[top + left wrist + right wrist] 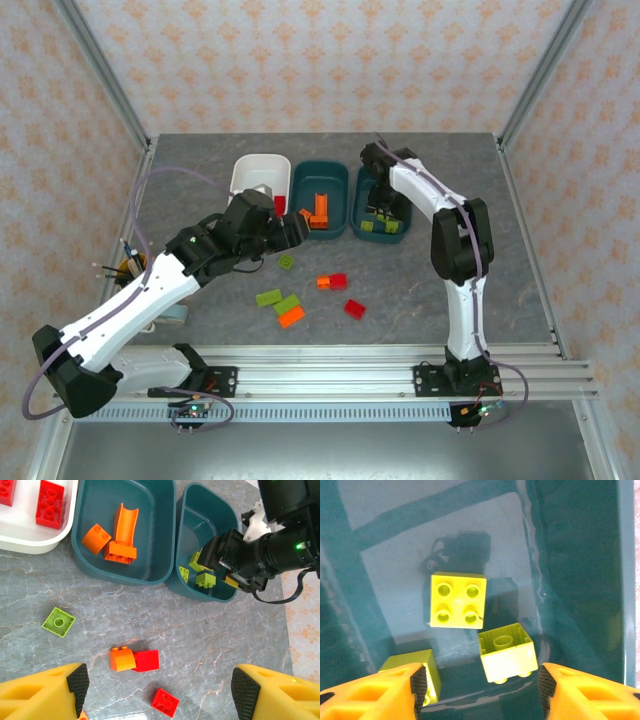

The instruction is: Sort the legos into containers by color

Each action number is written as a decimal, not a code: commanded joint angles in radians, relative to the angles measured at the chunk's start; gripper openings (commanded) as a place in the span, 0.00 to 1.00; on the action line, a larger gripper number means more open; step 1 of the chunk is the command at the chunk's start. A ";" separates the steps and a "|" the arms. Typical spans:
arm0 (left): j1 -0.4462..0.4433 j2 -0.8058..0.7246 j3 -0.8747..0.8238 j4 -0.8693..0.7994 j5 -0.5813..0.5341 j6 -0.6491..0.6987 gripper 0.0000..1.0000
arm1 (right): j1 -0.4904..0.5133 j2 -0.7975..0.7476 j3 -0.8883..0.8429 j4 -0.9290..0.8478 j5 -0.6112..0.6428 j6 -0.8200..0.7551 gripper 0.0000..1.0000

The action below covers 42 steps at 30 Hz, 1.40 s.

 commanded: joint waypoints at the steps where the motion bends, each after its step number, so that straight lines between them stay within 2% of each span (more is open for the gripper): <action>1: -0.008 -0.027 -0.026 -0.064 -0.052 -0.024 0.78 | 0.018 -0.110 0.061 -0.047 0.016 0.011 0.61; 6: -0.007 -0.052 -0.035 -0.119 -0.064 -0.033 0.78 | 0.081 -0.290 0.078 -0.024 0.048 -0.021 0.56; 10: -0.008 -0.052 -0.055 -0.165 -0.052 -0.042 0.78 | 0.165 -0.479 -0.037 0.073 0.068 -0.089 0.56; 13: -0.007 -0.052 -0.093 -0.185 -0.023 -0.059 0.77 | 0.228 -0.664 -0.223 0.186 0.006 -0.139 0.56; 15: -0.009 -0.052 -0.130 -0.176 0.023 -0.060 0.76 | 0.257 -0.775 -0.362 0.253 -0.082 -0.148 0.56; 19: -0.035 -0.024 -0.199 -0.194 0.097 -0.030 0.76 | 0.317 -0.904 -0.572 0.266 -0.214 -0.163 0.60; 22: -0.127 -0.005 -0.251 -0.171 0.089 0.049 0.78 | 0.357 -0.984 -0.726 0.281 -0.295 -0.152 0.63; 25: -0.193 0.042 -0.311 -0.126 0.101 0.129 0.76 | 0.369 -1.066 -0.872 0.324 -0.334 -0.098 0.64; 29: -0.236 0.133 -0.349 -0.099 0.095 0.203 0.73 | 0.370 -1.124 -0.954 0.329 -0.343 -0.055 0.64; 35: -0.237 0.220 -0.363 -0.054 0.085 0.265 0.77 | 0.370 -1.132 -0.959 0.316 -0.327 -0.055 0.65; 42: -0.236 0.293 -0.394 -0.017 0.082 0.247 0.75 | 0.370 -1.129 -0.950 0.319 -0.309 -0.037 0.65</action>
